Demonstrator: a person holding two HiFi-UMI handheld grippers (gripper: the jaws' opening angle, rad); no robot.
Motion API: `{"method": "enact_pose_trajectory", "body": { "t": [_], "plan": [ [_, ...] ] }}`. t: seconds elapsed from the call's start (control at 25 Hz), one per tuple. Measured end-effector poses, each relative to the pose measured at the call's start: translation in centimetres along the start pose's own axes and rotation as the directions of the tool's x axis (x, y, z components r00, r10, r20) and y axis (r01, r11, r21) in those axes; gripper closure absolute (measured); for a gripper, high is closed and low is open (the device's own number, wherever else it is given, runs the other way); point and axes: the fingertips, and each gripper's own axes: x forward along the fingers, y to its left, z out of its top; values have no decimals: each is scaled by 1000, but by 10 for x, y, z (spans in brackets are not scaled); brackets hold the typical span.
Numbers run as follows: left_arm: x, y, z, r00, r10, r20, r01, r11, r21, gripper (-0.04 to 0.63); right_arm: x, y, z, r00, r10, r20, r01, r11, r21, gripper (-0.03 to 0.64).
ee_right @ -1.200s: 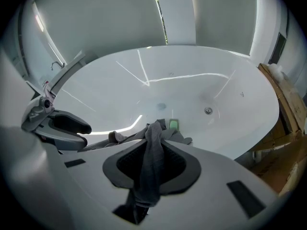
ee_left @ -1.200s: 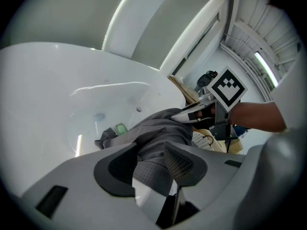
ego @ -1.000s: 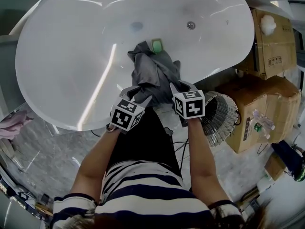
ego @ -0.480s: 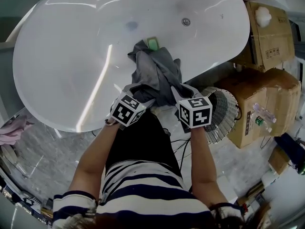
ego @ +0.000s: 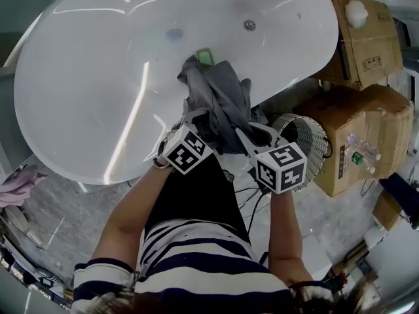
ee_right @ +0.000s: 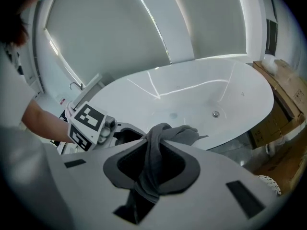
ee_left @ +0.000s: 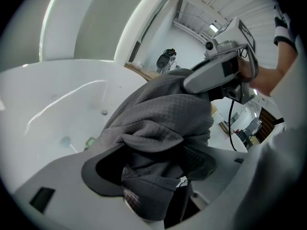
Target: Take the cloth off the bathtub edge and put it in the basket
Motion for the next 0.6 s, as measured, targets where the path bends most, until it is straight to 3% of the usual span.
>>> {"method": "enact_pose_trajectory", "body": {
  "t": [0.2,0.32,0.6],
  "plan": [
    [2,-10,14,998,-44,34,42,997,58,258,-16,9,4,1000,17,19,-17,1000,-5,535],
    [1,-16,21,996,-79,48,76,996,55,287,-24,11,5,999,18,46,-19,1000,15,535],
    [-4,-17,27,995,-75,64,72,996,51,432,-35,14,8,994,2,107,-9,998,65,535]
  ]
}}
